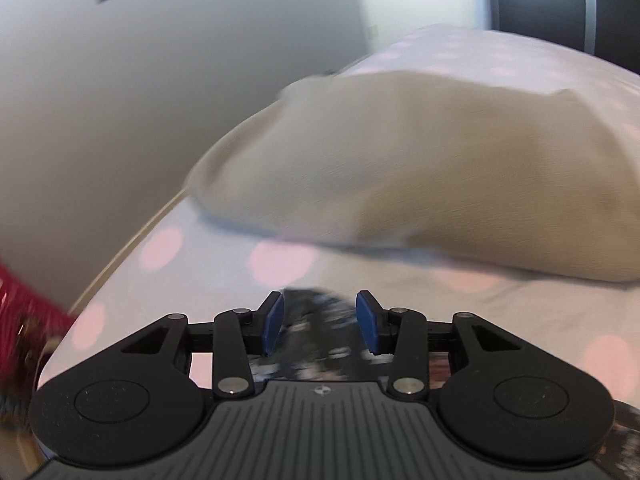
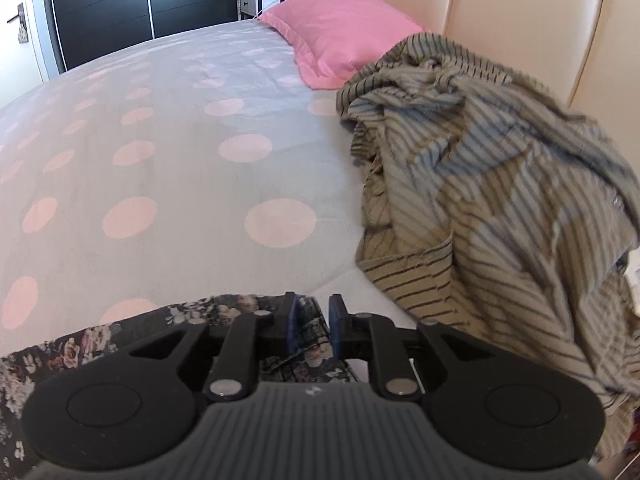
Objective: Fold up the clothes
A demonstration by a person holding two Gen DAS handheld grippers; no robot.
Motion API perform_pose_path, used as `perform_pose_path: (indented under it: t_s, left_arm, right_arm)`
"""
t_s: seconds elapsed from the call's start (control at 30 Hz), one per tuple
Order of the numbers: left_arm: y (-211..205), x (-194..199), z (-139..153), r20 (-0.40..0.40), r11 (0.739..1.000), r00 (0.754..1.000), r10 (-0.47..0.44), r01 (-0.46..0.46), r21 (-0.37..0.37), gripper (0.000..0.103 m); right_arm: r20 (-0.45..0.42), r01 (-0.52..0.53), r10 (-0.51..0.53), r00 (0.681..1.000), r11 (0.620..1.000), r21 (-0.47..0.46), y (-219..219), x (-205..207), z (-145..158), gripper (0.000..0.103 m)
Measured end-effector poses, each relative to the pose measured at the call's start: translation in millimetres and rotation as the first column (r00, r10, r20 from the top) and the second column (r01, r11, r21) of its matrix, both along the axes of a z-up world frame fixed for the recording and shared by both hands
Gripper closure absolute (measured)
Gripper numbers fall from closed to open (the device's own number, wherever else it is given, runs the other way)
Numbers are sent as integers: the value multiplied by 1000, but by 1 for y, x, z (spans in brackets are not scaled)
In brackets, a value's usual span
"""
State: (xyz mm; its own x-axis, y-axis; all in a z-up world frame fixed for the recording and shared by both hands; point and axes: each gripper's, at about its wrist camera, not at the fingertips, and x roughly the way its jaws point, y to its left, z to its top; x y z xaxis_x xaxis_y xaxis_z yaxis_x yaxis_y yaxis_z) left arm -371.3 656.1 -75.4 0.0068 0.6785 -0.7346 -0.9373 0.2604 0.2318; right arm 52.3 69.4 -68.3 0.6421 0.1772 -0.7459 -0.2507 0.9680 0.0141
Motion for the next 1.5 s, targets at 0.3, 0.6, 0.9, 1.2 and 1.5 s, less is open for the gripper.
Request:
perform_pose_path:
  t_s: [0.3,0.6,0.9,1.2,1.5]
  left_arm:
    - [-45,59,11,-40,967,966,-254,252,-37,65]
    - [-79,101,16,-91,931,927,-365,361,-59,65]
    - [-85,120,5,-140,920,909,-392,384,-81,65]
    - [-115,152,6,-138,890,881,-453,437,-128,65]
    - [-170,191,13,-94,841,843,-529,506,-193,65]
  right_arm:
    - [-55,-87,88,995,996,19,4,5,7,79]
    - [-245,-211,215,945,977,43,3,50,-6,51]
    - [-412,-229,278,868,959,165,-13,71,-63,47]
    - [-234,-354,364,902,931,87,4,21,-25,90]
    - [-8,-595,600,800,791,-145,26,-71,17,93]
